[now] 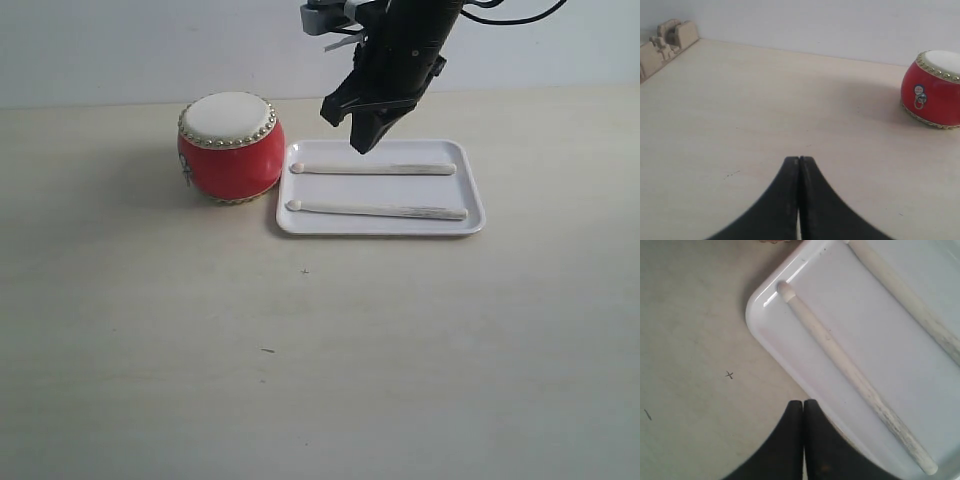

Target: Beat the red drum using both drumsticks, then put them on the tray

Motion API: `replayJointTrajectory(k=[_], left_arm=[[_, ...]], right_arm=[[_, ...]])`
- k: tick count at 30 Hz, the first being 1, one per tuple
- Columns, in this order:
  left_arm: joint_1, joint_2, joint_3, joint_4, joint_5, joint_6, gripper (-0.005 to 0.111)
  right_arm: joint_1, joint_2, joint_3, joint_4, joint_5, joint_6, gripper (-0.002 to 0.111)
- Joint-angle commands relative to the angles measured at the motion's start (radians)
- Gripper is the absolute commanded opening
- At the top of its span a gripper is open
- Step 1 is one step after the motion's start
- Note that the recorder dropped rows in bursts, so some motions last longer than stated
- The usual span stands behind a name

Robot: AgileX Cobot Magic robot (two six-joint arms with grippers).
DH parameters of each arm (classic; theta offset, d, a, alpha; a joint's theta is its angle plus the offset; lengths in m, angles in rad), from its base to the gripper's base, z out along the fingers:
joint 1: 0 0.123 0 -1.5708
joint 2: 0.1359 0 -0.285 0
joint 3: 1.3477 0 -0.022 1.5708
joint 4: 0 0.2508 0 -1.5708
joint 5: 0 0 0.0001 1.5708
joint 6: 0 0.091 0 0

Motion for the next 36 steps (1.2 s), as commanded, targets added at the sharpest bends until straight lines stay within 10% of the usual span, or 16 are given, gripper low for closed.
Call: replayJointTrajectory(k=[1, 28, 36], left_arm=[[0.005, -0.006, -0.001, -0.002, -0.002, 0.002, 0.000], [0.005, -0.006, -0.001, -0.002, -0.002, 0.002, 0.000], [0.005, -0.006, -0.001, -0.002, -0.002, 0.002, 0.000]], right_arm=[[-0.003, -0.009, 0.005, 0.011, -0.005, 0.000, 0.000], [-0.003, -0.020, 0.089, -0.002, -0.191, 0.021, 0.000], [-0.003, -0.333, 0.515, -0.255, -0.621, 0.236, 0.000]])
